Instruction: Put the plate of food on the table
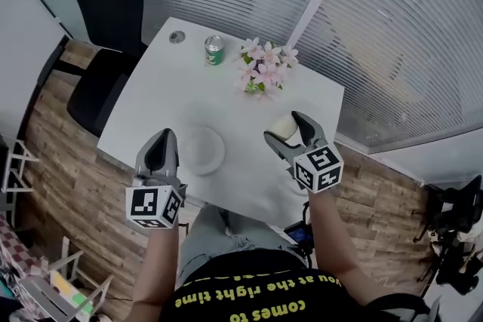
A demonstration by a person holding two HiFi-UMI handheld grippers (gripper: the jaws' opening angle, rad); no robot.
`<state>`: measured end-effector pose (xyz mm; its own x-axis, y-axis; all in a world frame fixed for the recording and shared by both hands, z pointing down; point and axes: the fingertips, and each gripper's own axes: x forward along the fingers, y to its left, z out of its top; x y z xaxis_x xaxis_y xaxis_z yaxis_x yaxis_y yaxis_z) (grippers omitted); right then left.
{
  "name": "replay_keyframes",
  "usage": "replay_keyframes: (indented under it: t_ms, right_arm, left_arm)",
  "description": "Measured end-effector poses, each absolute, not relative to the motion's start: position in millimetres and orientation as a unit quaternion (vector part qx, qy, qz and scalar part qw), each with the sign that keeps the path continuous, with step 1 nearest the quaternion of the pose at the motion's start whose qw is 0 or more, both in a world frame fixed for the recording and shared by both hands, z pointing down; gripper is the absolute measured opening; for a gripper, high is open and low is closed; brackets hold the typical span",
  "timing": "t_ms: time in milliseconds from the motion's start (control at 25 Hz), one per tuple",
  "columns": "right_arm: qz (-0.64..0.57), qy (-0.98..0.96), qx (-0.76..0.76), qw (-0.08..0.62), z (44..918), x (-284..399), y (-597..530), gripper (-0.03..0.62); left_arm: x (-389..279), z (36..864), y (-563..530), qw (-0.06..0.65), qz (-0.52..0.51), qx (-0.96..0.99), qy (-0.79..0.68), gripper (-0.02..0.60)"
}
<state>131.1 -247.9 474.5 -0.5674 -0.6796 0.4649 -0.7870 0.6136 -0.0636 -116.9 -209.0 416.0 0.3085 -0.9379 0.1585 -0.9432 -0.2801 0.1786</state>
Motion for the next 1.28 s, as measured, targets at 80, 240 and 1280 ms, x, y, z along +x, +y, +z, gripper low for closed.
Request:
replay_keyframes:
  t_ms: [80, 240, 1280]
  right_arm:
    - [0.125, -0.877, 0.418, 0.202, 468, 128, -244, 0.388]
    - [0.112, -0.881, 0.416, 0.196, 453, 124, -238, 0.388]
    - [0.070, -0.940, 0.275, 0.188, 431, 7, -222, 0.388]
  left_arm:
    - [-118, 412, -206, 0.117, 0.007, 0.800, -0.588, 0.000]
    - [-119, 408, -197, 0.113, 0.009, 0.801, -0.588, 0.000]
    - [-203, 396, -121, 0.091, 0.010, 0.715, -0.693, 0.000]
